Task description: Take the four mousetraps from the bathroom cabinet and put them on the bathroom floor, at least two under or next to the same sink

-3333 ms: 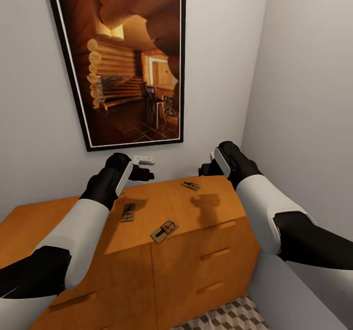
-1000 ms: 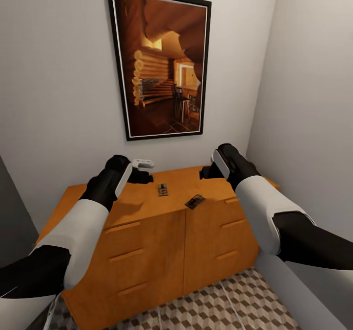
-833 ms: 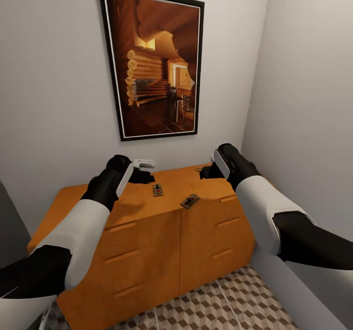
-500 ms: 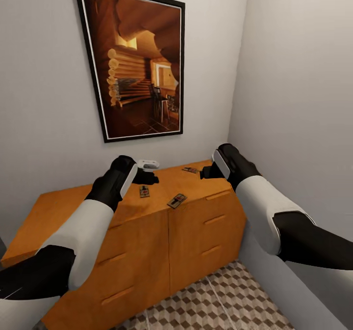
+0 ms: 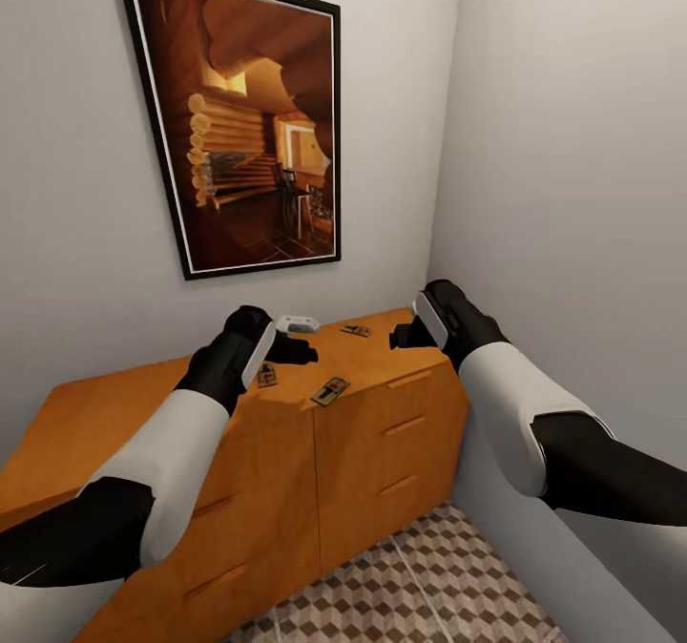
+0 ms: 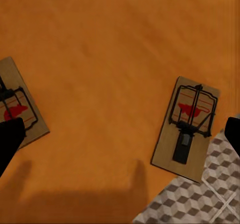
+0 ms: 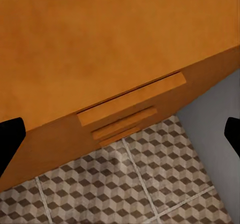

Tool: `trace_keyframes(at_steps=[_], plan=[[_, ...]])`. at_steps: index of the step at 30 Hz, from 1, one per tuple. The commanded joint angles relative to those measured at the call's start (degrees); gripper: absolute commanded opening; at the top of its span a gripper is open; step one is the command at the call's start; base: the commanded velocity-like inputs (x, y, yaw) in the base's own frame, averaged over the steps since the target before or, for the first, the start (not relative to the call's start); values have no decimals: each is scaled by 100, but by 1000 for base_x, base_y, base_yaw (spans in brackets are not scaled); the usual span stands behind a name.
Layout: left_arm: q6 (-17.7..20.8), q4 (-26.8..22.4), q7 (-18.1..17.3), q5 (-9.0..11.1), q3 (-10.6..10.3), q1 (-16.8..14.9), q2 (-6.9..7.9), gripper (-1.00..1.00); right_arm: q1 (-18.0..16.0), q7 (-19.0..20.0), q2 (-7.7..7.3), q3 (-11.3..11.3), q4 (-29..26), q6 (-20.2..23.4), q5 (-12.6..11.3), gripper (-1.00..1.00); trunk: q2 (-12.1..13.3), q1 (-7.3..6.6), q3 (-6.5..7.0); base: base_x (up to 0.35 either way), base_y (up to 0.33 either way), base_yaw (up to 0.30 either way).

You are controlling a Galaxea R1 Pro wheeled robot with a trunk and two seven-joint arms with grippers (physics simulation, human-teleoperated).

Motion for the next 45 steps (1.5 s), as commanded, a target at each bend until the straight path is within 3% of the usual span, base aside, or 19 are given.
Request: trace_keyframes(at_steps=[1, 10, 18, 23, 45], plan=[[25, 6, -31, 14, -7, -4, 1, 100, -4, -42, 0, 11, -5, 19, -43, 100, -4, 0, -7, 0, 0, -12], [34, 52, -368, 4, -108, -4, 0, 100, -4, -39, 3, 11, -5, 19, -43, 100, -4, 0, -7, 0, 0, -5], [46, 51, -507, -3, -657, -4, 23, 100, -4, -40, -4, 11, -5, 19, -43, 100, -4, 0, -7, 0, 0, 0], [50, 28, -524, 1, -834, -4, 30, 100, -4, -40, -5, 11, -5, 19, -43, 100, -4, 0, -7, 0, 0, 0], [54, 47, -605, 48, -923, -4, 35, 100, -4, -34, -4, 11, -5, 19, -42, 100, -4, 0, -7, 0, 0, 0]])
